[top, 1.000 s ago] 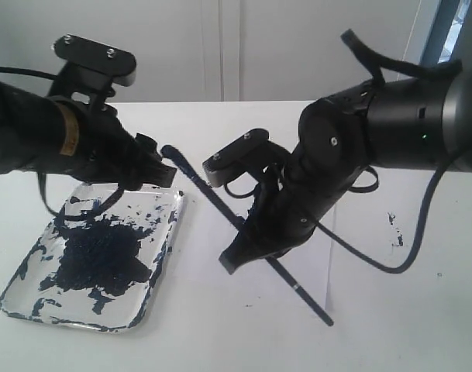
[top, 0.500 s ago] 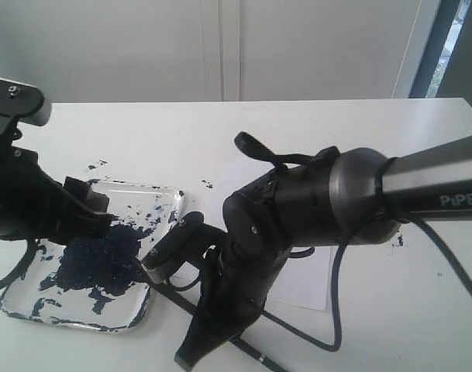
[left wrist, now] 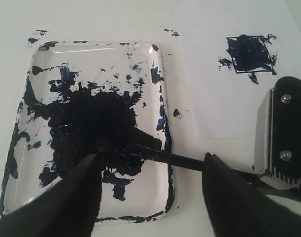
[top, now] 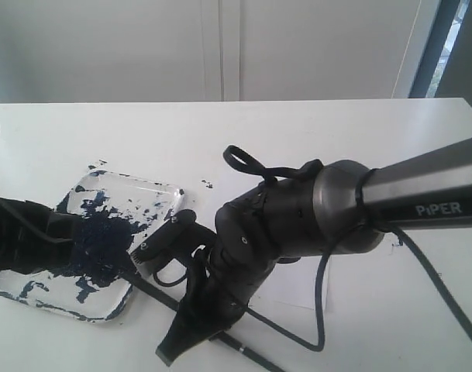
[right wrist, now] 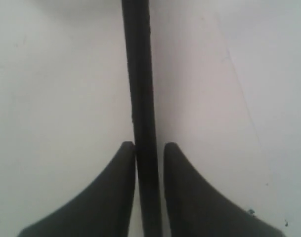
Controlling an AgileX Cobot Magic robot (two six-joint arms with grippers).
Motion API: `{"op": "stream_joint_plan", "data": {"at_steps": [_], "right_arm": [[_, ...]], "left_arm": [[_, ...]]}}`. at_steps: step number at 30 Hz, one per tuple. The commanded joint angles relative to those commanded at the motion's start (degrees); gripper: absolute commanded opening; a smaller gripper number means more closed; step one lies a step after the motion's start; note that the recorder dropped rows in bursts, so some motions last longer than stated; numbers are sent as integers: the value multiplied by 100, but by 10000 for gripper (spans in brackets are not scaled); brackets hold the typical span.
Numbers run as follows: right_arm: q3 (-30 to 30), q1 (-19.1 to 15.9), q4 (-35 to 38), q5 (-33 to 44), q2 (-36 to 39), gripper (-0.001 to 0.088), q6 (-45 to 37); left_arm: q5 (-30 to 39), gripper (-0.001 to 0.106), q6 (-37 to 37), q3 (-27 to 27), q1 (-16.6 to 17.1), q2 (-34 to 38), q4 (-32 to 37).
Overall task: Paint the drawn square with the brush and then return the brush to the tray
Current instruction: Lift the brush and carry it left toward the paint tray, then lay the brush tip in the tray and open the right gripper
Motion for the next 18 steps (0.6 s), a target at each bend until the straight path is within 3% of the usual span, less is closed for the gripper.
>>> {"op": "stream_joint_plan", "data": {"at_steps": [3,8,10,12,13,15,16,18], "right_arm": [[0,0,0,0,-284,443,0],[0,0,78,51,-1114,449,0],[0,0,125,172,-1598,394,0],[0,0,248,343,-2110,238,0],[0,0,272,469,-2393,122,0],[0,0,259,666,-2789,0,-36],[0,0,258,800,-3056,0,-36],[0,0,244,1031,-3434,0,-36]], "left_arm": [[-105,524,0,0,0,0,162],[20,451,-30,0,0,0,189],[20,451,-83,0,0,0,189],[31,391,-107,14,0,-76,189],[31,285,-107,67,0,-179,189],[135,87,-107,178,0,-420,189],[302,0,-107,251,0,-600,189],[584,0,-107,331,0,-851,148]]}}
